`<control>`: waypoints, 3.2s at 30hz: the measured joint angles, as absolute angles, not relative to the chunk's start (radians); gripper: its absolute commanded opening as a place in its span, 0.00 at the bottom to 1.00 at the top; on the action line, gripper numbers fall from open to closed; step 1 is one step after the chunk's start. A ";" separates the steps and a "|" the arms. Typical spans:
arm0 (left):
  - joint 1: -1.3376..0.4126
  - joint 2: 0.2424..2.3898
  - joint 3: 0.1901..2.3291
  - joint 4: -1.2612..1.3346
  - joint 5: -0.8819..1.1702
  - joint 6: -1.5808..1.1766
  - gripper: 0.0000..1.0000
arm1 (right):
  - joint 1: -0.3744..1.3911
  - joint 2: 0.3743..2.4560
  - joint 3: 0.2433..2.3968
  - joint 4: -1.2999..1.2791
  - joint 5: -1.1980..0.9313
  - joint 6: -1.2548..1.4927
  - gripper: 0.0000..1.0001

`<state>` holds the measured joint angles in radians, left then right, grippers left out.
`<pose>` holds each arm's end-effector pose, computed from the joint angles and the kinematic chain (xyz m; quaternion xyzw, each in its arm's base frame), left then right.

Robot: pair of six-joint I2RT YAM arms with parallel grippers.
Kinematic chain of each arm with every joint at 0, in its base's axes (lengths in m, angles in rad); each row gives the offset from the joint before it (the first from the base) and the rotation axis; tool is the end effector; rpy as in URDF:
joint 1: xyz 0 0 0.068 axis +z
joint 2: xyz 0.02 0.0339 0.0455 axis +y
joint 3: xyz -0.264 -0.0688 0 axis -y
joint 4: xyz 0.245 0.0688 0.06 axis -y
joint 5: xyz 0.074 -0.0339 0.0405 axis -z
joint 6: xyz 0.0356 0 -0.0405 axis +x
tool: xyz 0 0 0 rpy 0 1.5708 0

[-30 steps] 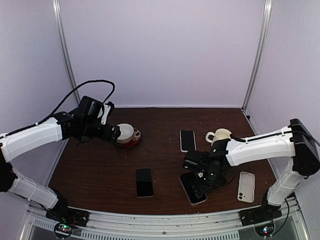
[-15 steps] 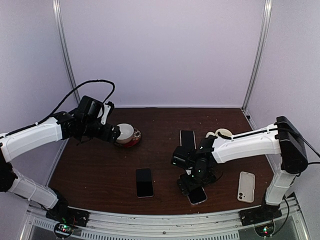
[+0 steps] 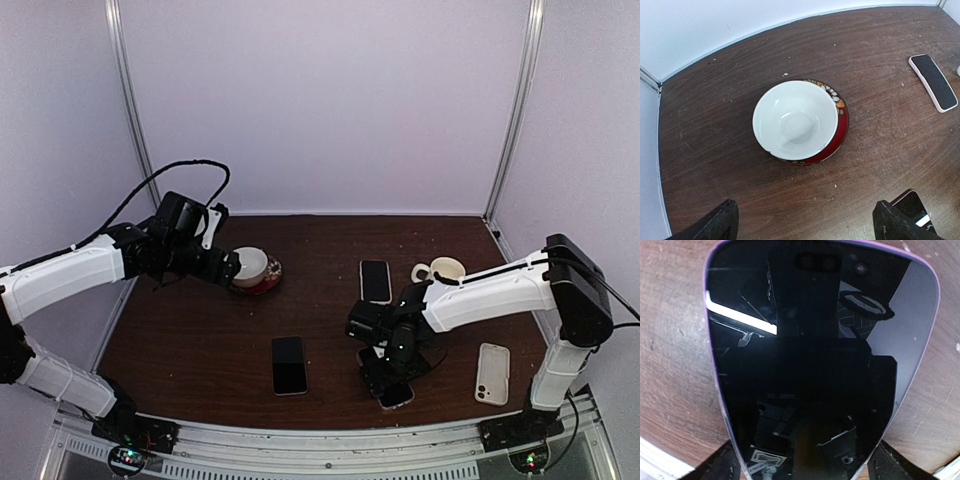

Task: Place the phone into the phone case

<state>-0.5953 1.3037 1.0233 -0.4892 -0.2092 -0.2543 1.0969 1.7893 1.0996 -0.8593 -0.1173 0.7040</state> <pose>0.2364 -0.1512 0.2823 0.1153 0.9094 -0.0722 0.3930 0.1363 0.2749 0.1523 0.1955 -0.9789 -0.0449 0.0392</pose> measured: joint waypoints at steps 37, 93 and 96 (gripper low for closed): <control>-0.880 1.251 0.936 0.152 0.303 -0.426 0.75 | 1.226 1.440 1.106 -0.227 0.402 0.247 0.34; -0.974 1.150 0.924 0.064 0.685 -0.049 0.00 | 1.147 1.218 1.206 -0.318 -0.369 -0.124 0.34; -0.976 1.150 0.924 0.054 0.685 -0.047 0.00 | 1.147 1.217 1.206 -0.326 -0.360 -0.117 0.45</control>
